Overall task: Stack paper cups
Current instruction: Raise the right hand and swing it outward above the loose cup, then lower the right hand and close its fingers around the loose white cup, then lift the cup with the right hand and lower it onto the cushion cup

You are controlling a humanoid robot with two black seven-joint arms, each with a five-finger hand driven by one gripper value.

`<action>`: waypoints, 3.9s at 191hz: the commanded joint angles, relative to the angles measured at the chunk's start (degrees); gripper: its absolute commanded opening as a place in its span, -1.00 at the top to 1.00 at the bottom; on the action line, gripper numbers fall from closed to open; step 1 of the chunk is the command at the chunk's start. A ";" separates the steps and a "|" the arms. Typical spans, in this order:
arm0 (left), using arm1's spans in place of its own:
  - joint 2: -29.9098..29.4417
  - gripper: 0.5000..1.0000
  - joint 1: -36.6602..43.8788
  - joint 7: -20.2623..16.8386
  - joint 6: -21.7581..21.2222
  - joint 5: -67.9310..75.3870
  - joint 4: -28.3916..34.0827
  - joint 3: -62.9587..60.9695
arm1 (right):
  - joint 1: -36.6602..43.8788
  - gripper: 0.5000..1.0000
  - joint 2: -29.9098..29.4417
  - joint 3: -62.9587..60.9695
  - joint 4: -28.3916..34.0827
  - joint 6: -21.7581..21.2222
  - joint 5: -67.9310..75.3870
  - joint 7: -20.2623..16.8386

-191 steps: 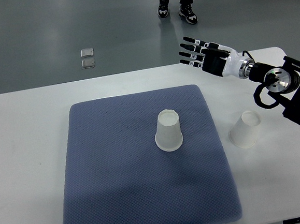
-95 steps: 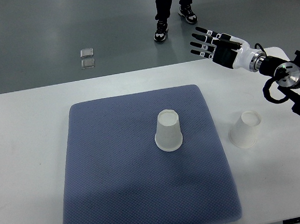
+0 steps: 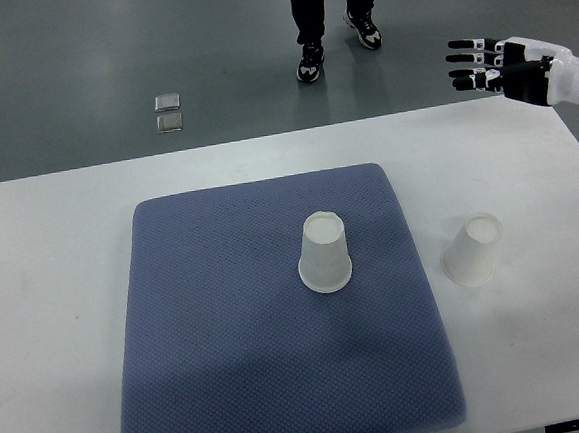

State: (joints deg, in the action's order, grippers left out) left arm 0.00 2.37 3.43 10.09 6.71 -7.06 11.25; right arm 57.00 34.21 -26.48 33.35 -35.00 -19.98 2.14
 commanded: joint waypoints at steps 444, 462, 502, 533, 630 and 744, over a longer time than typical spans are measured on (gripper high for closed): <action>0.00 -1.00 0.00 0.00 0.02 -0.03 0.02 0.00 | -8.75 -0.24 11.31 14.88 29.84 16.63 -62.46 17.73; 0.00 -1.00 0.09 0.00 -0.07 0.06 -0.06 0.00 | -8.84 -0.19 11.31 14.88 29.84 16.63 -62.46 17.73; 0.00 -1.00 0.00 0.00 0.02 0.06 -0.06 0.00 | -8.84 -0.07 11.31 15.06 29.84 16.63 -63.25 17.81; 0.00 -1.00 0.00 0.00 0.02 -0.03 0.02 0.00 | -8.75 -0.03 11.31 15.06 30.02 16.63 -63.34 17.90; 0.00 -1.00 0.00 0.00 0.02 0.06 0.02 0.00 | -5.94 0.44 11.75 13.83 30.11 15.49 -62.72 19.92; 0.00 -1.00 0.09 0.00 0.02 0.06 0.02 0.00 | 7.51 0.44 7.45 1.00 33.97 0.00 -54.20 22.30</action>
State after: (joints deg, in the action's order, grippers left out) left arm 0.00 2.38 3.43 10.10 6.71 -7.09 11.25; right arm 63.08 43.49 -24.12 65.64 -34.87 -74.33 24.58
